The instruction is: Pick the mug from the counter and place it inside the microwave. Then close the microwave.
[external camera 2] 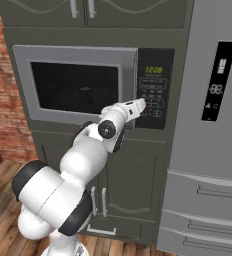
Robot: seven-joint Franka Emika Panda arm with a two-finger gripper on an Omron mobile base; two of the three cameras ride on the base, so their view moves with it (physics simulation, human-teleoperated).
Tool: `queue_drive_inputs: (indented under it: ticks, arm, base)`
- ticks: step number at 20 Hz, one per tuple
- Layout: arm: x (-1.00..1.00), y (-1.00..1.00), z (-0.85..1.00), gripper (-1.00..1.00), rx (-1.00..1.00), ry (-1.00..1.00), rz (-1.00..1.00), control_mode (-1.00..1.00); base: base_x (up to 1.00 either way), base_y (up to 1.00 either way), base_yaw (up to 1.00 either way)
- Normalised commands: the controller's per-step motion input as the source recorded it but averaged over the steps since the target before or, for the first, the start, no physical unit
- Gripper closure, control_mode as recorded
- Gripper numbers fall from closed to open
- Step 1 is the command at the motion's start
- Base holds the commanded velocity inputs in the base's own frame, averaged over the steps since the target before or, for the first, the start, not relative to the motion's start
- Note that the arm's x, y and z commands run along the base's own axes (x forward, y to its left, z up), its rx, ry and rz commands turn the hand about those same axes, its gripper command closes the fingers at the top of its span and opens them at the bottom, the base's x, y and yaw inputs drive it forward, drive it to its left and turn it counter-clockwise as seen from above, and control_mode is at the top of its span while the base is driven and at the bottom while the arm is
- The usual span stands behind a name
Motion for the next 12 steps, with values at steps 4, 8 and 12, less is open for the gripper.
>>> queue_drive_inputs:
  ticks: [4,8,12]
  arm:
    - [0.22,-0.03,0.24,-1.0,0.0,0.0,0.03,-1.0]
    - [0.33,-0.03,0.22,-1.0,0.0,0.0,0.03,-1.0]
    - [0.5,-0.04,0.14,-1.0,0.0,0.01,0.04,-1.0]
  base:
    - [0.0,0.0,0.0]
    - [0.0,0.0,0.0]
    - [0.0,0.0,0.0]
